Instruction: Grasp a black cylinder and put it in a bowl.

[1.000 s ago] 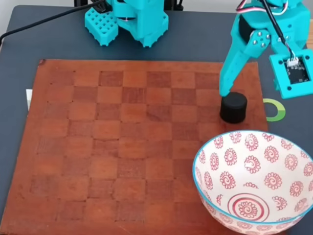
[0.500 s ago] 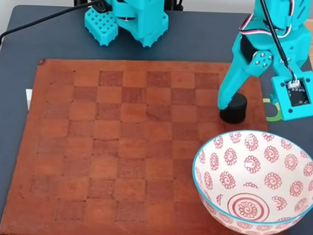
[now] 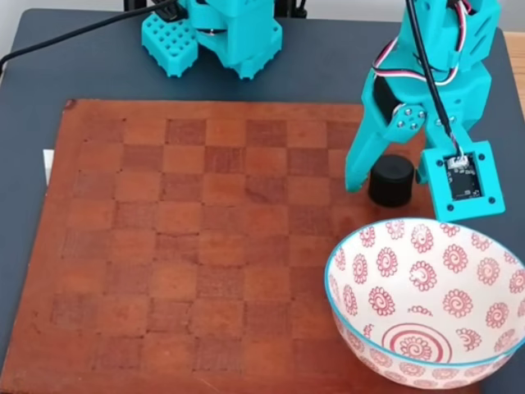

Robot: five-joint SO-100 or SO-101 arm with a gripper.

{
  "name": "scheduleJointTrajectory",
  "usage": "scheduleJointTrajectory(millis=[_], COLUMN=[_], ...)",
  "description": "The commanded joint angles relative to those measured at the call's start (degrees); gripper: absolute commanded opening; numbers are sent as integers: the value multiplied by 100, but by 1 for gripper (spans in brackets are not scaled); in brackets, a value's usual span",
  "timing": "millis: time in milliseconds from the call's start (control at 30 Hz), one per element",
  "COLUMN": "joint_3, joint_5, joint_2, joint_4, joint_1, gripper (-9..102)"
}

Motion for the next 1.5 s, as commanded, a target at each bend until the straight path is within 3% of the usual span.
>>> scheduleJointTrajectory(millis=[0, 233, 933, 1167, 1467], joint_3=[-9, -105, -105, -105, -105], joint_5=[9, 9, 70, 70, 79], joint_2=[88, 97, 492, 492, 554], joint_4=[35, 396, 343, 343, 360], joint_1=[-18, -44, -26, -18, -9], gripper=[26, 26, 25, 16, 13])
